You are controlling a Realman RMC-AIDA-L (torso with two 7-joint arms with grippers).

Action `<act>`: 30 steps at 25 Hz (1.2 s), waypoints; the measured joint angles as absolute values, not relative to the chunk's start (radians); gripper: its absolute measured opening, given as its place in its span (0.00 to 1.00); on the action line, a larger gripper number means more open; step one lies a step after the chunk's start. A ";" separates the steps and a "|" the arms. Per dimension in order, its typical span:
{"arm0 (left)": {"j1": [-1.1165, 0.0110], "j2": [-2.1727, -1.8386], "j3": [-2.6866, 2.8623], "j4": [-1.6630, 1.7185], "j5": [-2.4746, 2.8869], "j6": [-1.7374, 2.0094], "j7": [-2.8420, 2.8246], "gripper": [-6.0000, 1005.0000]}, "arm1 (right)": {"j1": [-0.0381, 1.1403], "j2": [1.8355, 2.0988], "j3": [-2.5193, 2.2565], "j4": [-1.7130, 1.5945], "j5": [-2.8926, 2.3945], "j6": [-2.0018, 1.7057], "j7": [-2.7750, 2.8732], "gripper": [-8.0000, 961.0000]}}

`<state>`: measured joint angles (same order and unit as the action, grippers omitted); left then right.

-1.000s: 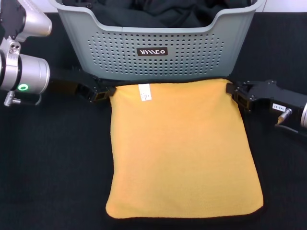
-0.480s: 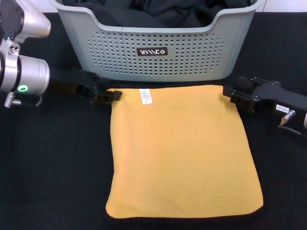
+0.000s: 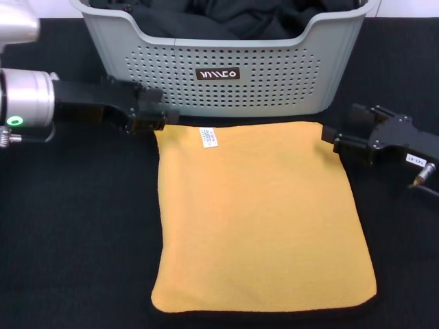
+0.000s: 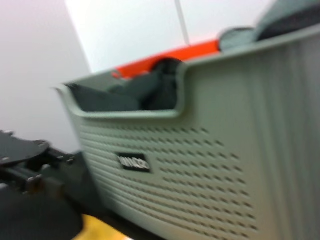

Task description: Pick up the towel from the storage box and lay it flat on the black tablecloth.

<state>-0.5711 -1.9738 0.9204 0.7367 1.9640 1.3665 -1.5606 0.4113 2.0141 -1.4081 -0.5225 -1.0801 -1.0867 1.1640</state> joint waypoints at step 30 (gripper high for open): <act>-0.381 -2.024 0.919 0.811 1.656 1.893 -1.234 0.58 | 0.392 1.983 -1.404 -0.664 -1.236 -1.712 1.106 0.92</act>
